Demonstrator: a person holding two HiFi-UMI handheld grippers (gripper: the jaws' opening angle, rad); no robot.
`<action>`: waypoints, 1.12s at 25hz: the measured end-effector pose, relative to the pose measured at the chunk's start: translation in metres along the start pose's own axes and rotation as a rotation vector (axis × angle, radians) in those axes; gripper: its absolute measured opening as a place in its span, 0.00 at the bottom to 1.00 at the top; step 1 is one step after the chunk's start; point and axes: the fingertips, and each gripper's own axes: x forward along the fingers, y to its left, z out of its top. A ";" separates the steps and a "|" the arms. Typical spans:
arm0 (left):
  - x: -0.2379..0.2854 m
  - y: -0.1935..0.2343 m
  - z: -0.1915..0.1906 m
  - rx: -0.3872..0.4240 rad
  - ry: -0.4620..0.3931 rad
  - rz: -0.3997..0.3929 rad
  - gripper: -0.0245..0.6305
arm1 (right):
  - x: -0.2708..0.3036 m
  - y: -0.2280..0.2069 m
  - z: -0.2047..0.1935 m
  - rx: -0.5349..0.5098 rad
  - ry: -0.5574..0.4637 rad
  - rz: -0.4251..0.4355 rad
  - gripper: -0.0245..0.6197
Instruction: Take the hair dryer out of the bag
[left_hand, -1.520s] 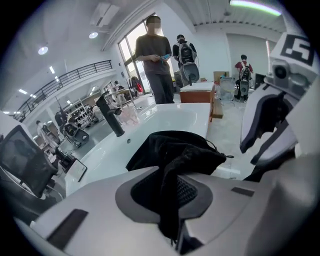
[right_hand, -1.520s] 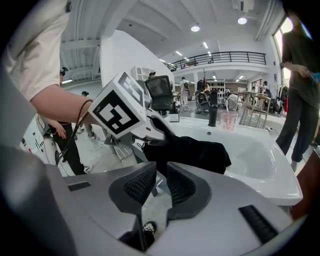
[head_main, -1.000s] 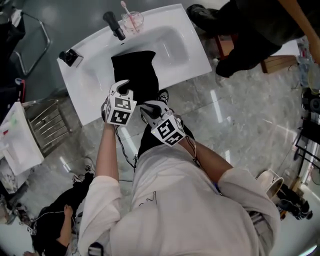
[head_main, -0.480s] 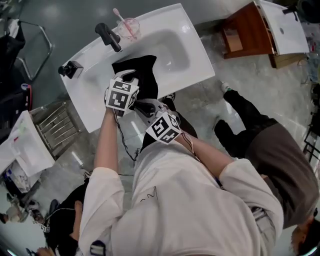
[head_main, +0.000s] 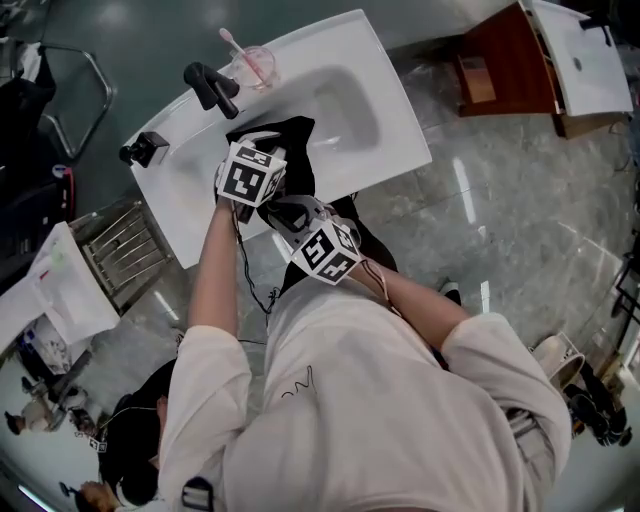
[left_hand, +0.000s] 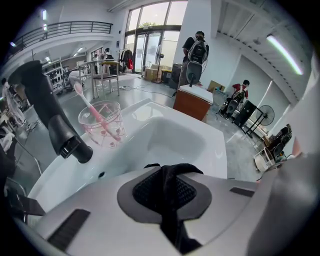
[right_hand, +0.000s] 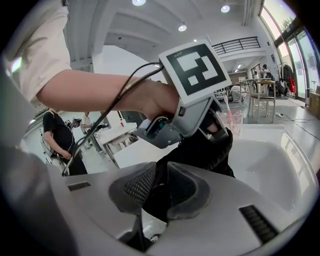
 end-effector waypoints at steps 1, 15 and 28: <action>-0.001 0.001 0.000 -0.002 0.003 0.004 0.09 | 0.001 -0.003 -0.004 -0.003 0.016 0.002 0.12; -0.028 0.013 -0.041 -0.076 0.016 -0.010 0.09 | -0.011 -0.094 -0.042 -0.011 0.191 -0.165 0.13; -0.009 0.012 -0.054 -0.059 -0.015 -0.164 0.09 | -0.029 -0.067 0.011 0.095 0.116 -0.178 0.17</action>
